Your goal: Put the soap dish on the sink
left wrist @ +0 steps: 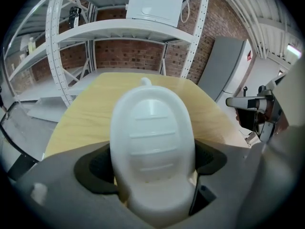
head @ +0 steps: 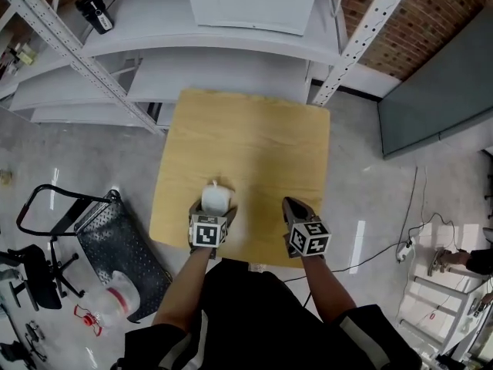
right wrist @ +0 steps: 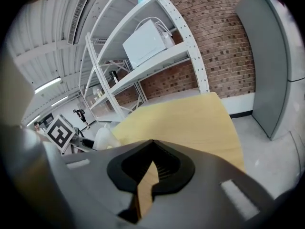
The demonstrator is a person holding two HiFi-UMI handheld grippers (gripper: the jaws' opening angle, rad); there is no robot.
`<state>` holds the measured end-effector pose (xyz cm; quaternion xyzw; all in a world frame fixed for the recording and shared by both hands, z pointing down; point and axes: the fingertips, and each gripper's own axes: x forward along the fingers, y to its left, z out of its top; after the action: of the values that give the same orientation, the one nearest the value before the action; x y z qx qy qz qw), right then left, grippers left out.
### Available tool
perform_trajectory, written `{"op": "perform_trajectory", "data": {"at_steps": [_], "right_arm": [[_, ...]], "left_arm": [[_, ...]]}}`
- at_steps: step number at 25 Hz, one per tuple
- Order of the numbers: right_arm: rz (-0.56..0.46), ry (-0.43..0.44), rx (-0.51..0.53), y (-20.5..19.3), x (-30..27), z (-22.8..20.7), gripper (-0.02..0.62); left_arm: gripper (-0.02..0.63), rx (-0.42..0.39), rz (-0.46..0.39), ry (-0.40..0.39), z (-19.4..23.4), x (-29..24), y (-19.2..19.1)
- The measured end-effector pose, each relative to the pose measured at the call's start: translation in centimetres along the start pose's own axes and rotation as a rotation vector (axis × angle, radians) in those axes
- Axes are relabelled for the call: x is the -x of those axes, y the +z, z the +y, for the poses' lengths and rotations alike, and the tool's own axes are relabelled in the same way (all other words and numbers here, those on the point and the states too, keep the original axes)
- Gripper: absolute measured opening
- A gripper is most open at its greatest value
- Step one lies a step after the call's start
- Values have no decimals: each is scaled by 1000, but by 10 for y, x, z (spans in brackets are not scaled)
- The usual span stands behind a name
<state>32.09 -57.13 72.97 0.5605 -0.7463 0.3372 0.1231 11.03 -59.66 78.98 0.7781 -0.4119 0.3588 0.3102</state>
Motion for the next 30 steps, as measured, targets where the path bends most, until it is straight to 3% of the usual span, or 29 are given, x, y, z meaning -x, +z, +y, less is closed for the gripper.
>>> {"op": "perform_trajectory", "data": {"at_steps": [5, 10, 17, 25, 30], "right_arm": [[22, 7, -11, -5, -3, 10, 6], [24, 19, -39, -8, -1, 14, 6], [41, 32, -24, -11, -2, 16, 6], [25, 32, -5, -2, -4, 19, 6], [-25, 28, -2, 11, 10, 19, 6]], "left_arm": [[465, 73, 56, 2, -6, -13, -9], [466, 9, 71, -3, -13, -22, -16], [474, -4, 74, -39, -13, -26, -18], [495, -21, 0, -9, -7, -11, -2], [492, -11, -134, -16, -7, 18, 27]]}}
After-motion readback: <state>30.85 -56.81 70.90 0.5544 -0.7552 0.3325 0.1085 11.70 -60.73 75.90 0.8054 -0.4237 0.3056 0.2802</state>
